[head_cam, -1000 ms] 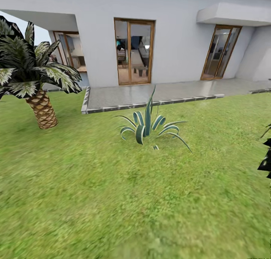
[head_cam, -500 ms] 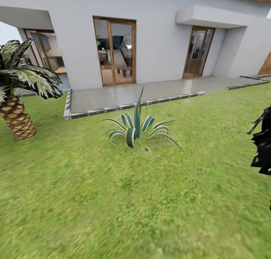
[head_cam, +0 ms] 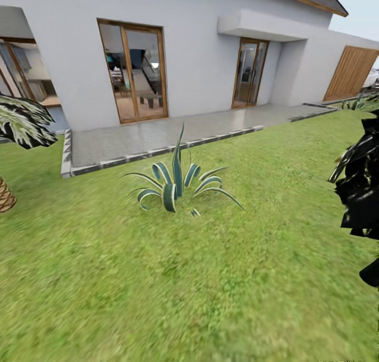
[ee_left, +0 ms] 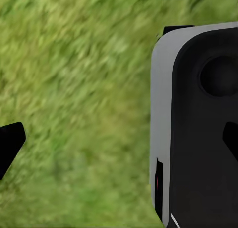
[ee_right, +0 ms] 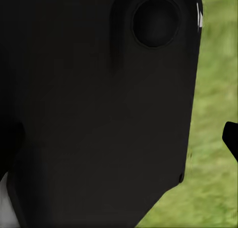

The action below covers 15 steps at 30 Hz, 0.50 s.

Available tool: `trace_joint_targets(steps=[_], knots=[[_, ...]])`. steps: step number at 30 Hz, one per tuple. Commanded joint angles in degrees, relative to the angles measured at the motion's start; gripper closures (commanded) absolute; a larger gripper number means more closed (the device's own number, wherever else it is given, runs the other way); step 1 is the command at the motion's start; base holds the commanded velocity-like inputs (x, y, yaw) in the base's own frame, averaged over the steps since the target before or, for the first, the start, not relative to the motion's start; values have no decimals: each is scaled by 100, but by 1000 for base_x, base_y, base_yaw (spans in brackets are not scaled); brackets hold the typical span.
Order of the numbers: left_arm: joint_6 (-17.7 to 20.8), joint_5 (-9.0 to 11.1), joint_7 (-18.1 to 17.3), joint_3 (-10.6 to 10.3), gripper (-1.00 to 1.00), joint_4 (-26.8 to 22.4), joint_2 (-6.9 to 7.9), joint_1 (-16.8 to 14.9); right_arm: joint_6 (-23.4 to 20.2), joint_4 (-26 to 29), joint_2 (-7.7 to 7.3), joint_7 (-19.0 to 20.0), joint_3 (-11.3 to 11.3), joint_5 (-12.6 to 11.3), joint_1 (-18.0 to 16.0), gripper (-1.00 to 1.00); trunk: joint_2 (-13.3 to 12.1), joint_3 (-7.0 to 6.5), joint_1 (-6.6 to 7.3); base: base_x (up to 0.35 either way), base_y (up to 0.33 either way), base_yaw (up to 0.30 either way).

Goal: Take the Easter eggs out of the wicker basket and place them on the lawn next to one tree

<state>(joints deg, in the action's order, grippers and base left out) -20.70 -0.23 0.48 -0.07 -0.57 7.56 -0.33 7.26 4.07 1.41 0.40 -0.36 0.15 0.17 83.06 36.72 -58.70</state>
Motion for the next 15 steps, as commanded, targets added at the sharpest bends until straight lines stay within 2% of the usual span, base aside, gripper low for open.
trace_joint_targets(steps=[1, 15], knots=[[-17, -3, 5, -2, -100, 4, 0, -2, 12, 6, 0, 4, -3, -1, 1, -100, 2, 4, -2, 231, 220, -273], [-16, -6, 5, -2, -100, 4, 0, -2, 0, -17, -4, 6, -5, -18, 0, -100, 2, 4, -2, 235, 217, -273]])
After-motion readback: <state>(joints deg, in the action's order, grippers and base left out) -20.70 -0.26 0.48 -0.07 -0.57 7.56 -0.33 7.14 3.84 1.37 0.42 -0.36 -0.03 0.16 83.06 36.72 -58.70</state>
